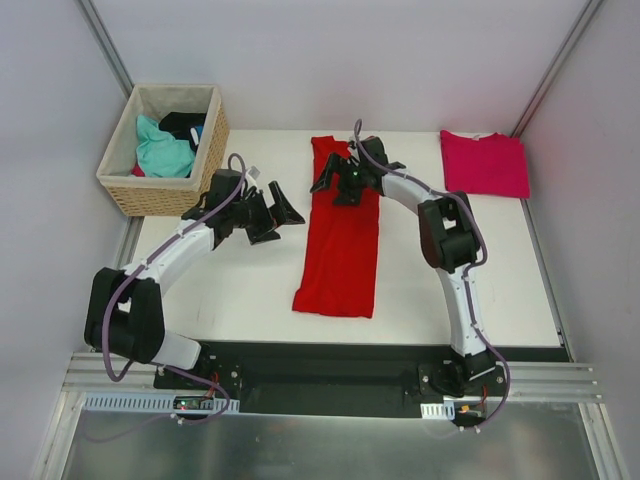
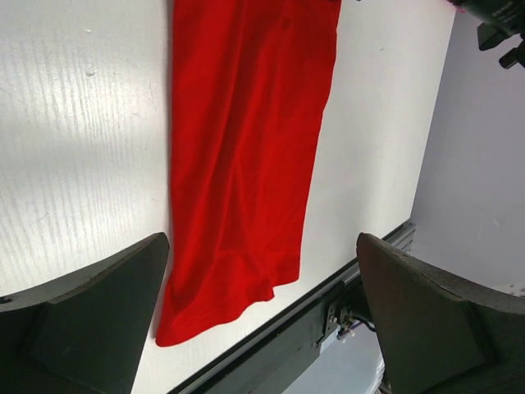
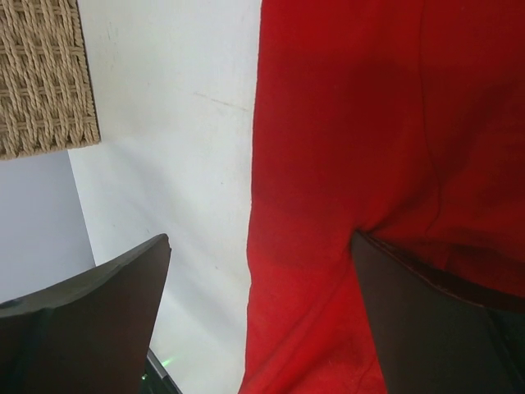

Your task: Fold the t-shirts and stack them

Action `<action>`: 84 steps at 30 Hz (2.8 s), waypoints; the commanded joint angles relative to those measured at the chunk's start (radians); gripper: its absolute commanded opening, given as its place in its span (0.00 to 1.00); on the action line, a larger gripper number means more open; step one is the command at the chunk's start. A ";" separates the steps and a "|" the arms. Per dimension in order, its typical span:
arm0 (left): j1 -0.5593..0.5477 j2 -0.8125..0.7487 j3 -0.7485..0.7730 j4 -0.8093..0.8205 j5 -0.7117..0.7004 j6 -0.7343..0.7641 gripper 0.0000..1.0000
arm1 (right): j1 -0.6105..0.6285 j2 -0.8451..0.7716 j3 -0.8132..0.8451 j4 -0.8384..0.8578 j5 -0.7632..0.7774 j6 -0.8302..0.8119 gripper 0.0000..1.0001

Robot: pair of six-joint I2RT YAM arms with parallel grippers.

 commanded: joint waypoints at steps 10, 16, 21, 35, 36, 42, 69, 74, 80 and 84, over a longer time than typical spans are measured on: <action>0.011 -0.132 -0.013 -0.095 0.014 0.092 0.99 | 0.018 -0.595 -0.301 -0.161 0.233 -0.176 0.96; -0.028 -0.267 -0.256 -0.110 0.000 0.046 0.99 | 0.021 -0.969 -0.733 -0.265 0.375 -0.158 0.97; -0.111 -0.307 -0.433 -0.055 -0.020 0.002 0.99 | 0.026 -1.169 -1.048 -0.234 0.413 -0.113 0.97; -0.194 -0.298 -0.645 0.235 -0.022 -0.109 0.98 | 0.064 -1.377 -1.348 -0.202 0.372 -0.030 0.98; -0.196 -0.287 -0.655 0.275 -0.023 -0.113 0.98 | 0.063 -1.391 -1.353 -0.203 0.370 -0.024 0.98; -0.225 -0.143 -0.672 0.413 -0.005 -0.141 0.94 | 0.106 -1.398 -1.388 -0.196 0.367 0.022 0.99; -0.272 -0.009 -0.692 0.546 0.017 -0.184 0.41 | 0.331 -1.163 -1.340 -0.058 0.435 0.157 0.75; -0.272 -0.018 -0.708 0.554 0.014 -0.189 0.41 | 0.375 -1.109 -1.321 -0.036 0.447 0.184 0.63; -0.272 -0.028 -0.714 0.554 0.014 -0.192 0.40 | 0.396 -1.088 -1.314 -0.035 0.455 0.195 0.36; -0.272 -0.020 -0.714 0.554 0.014 -0.189 0.38 | 0.397 -1.091 -1.313 -0.041 0.461 0.195 0.27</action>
